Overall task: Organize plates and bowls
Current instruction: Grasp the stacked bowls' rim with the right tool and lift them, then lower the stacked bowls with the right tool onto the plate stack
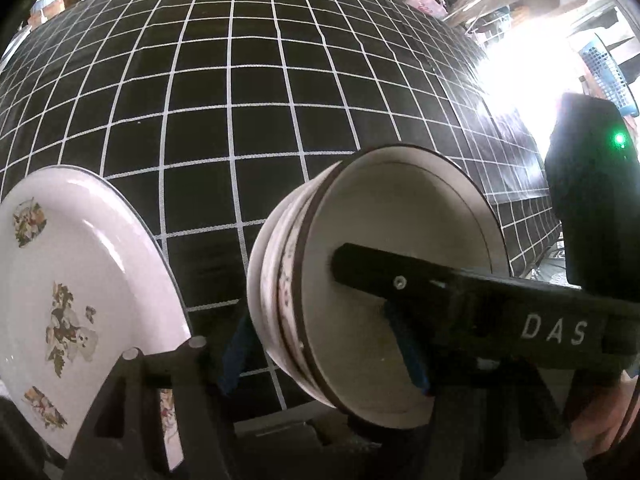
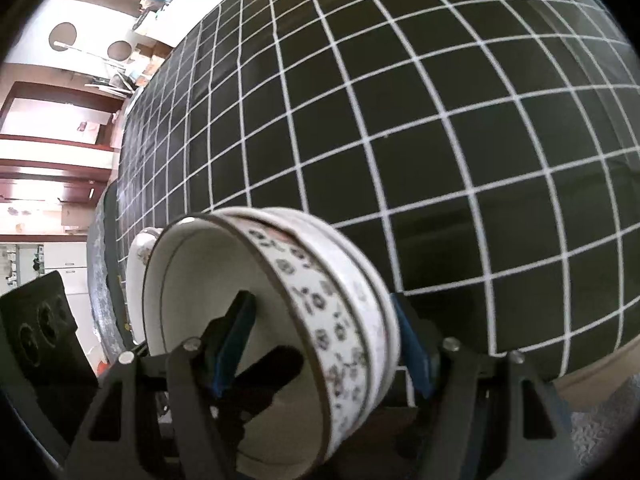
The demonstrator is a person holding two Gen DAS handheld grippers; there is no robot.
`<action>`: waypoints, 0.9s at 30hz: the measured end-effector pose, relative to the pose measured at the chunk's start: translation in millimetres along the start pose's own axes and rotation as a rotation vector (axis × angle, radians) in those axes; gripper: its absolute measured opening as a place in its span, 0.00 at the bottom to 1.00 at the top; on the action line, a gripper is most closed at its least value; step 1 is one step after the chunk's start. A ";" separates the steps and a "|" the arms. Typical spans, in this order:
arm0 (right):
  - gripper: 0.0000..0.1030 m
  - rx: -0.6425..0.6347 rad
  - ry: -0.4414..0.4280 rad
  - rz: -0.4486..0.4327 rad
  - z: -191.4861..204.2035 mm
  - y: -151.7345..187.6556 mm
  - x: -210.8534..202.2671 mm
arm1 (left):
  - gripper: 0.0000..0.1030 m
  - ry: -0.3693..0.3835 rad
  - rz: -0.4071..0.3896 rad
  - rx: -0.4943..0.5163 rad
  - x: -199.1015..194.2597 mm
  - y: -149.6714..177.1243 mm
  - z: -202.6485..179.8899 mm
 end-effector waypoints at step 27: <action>0.71 -0.043 0.074 -0.011 18.8 -3.8 -10.6 | 0.67 -0.018 -0.032 0.026 -0.7 -8.0 -44.2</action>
Point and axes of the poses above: each gripper's, at about its wrist camera, not at the fingertips, and x roughly the way its jaws point, z to its left, y to its underside, the point moved 8 cm from there along x, roughly the way its jaws point, and after that the axes turned 12 degrees about -x, right-handed, at the moved point
